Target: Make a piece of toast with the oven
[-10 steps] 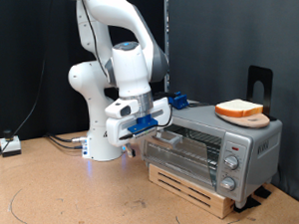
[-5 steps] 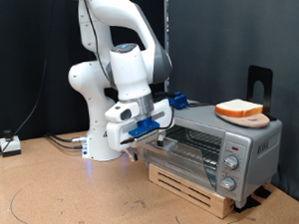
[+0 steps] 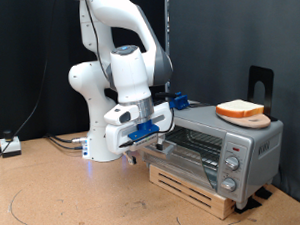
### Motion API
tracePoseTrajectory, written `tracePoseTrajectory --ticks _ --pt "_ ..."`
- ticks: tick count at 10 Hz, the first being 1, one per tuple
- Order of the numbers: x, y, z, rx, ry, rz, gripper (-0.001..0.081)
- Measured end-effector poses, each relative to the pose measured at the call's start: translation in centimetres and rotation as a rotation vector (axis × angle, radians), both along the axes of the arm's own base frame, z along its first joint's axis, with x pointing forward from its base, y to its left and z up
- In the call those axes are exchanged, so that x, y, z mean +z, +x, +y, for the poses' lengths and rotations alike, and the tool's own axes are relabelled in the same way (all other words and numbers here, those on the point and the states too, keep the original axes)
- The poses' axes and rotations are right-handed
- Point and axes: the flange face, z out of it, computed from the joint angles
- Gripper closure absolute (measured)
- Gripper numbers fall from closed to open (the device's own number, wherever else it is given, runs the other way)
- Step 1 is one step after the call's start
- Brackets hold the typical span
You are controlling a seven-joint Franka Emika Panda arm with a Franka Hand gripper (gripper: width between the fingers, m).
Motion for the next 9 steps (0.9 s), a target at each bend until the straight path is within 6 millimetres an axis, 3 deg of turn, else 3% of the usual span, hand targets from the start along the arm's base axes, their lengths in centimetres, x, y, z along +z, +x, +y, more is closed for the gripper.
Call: tracePoseTrajectory --ticks 4,9 --pt "0.2 0.3 -0.4 -0.005 0.0 -0.006 -0.0003" --pt "-2.1 1.6 -2.3 -0.053 -0.088 -0.001 -0.0003"
